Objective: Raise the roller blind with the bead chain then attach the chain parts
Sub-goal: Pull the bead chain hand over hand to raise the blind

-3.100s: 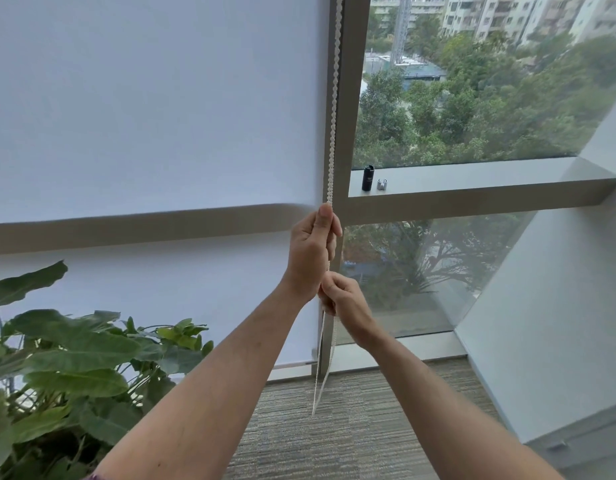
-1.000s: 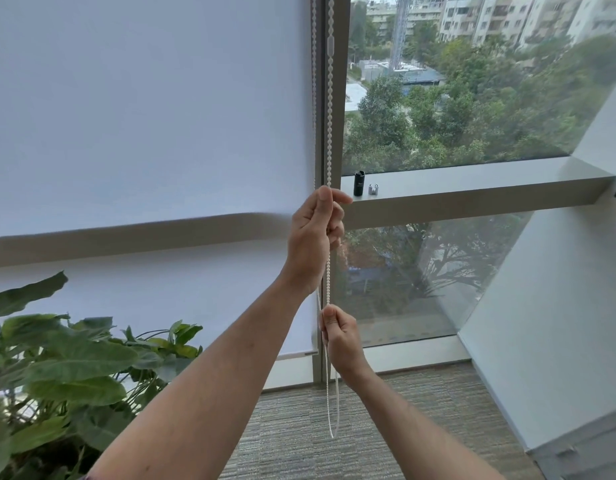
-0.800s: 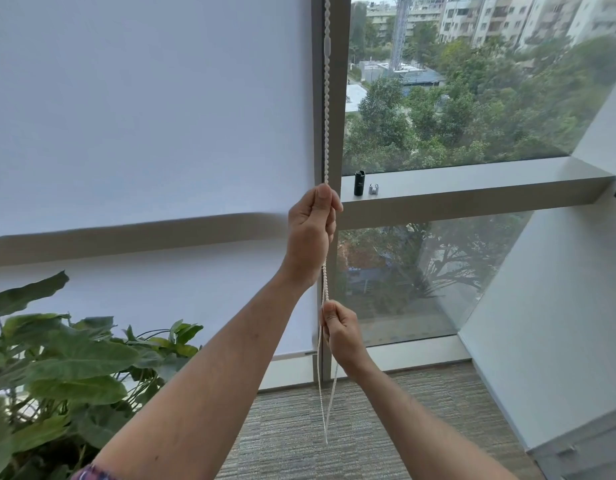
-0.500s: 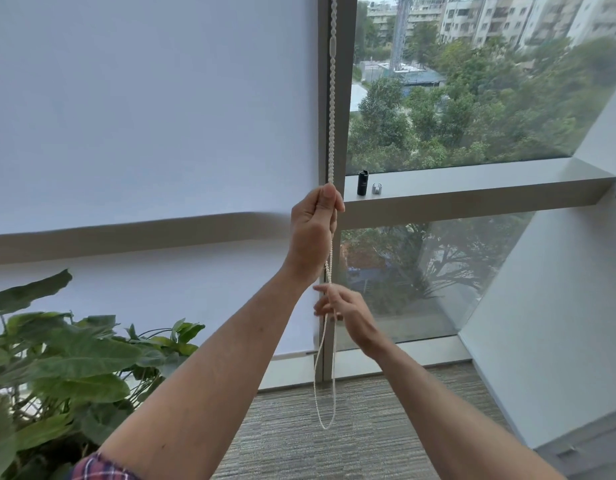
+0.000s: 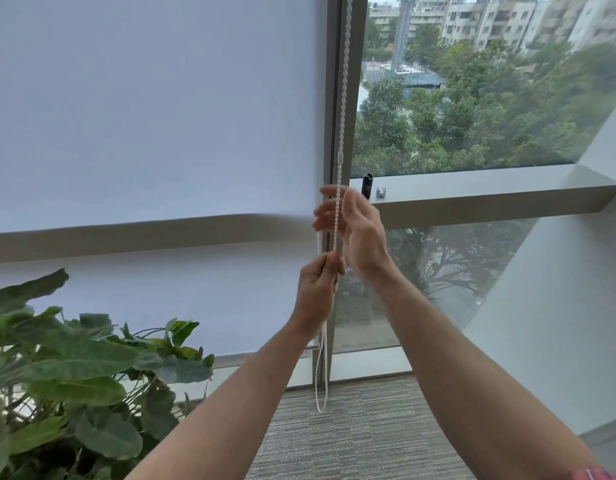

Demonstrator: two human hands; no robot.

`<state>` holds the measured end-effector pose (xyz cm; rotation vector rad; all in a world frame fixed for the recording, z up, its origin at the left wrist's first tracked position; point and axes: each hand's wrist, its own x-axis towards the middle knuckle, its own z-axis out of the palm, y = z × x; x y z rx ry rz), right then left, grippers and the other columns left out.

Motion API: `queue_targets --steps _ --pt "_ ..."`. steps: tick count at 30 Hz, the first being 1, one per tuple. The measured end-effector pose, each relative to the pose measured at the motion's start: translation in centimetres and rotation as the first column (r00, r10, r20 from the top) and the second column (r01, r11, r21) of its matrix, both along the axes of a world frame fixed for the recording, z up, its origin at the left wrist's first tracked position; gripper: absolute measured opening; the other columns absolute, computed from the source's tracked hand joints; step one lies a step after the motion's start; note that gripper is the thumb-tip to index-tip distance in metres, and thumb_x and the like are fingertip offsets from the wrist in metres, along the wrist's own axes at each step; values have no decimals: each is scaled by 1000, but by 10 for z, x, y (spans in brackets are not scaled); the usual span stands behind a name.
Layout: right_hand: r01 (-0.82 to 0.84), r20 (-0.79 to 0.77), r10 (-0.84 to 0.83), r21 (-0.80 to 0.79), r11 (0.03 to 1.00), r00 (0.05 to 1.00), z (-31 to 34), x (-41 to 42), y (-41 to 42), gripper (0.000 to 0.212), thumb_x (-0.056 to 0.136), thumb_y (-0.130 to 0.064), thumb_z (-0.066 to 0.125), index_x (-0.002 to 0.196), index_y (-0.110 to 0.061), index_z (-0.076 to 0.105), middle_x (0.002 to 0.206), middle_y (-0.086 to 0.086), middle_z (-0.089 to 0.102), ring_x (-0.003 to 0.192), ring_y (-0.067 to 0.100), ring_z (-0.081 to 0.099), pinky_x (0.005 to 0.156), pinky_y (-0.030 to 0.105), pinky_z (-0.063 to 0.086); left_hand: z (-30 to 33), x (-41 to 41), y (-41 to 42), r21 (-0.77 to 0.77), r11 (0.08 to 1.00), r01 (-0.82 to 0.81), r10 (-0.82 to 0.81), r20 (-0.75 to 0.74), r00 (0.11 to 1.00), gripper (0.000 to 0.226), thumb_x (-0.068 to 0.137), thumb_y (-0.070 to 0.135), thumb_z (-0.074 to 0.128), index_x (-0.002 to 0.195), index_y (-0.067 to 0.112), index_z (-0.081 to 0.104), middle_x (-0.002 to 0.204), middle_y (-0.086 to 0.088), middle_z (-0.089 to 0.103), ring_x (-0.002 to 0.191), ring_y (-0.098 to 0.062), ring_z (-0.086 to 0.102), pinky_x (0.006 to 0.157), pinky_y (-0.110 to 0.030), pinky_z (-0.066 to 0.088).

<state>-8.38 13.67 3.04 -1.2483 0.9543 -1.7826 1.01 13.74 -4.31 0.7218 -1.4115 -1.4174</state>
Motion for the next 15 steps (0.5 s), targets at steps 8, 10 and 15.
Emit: queue_targets --steps 8,10,15 --pt "69 39 -67 -31 997 997 6 10 -12 35 103 -29 39 73 -22 56 51 -15 35 43 5 25 39 20 23 -33 6 6 49 998 36 -41 113 993 39 105 19 40 69 18 56 51 -2 29 44 -10 24 43 -27 18" --pt "112 37 -111 -35 993 993 4 9 -12 37 102 -30 41 69 -28 56 50 -16 35 43 5 26 39 20 23 -33 5 7 27 998 58 -61 131 989 38 104 22 41 71 17 57 52 0 30 45 -9 25 43 -24 20" --pt "182 16 -181 -72 981 983 3 12 -12 37 102 -28 42 66 -28 54 50 -14 35 43 5 27 39 21 22 -32 13 -1 6 988 157 -156 154 976 39 100 30 43 79 9 69 57 -11 40 50 -13 37 48 -26 30"
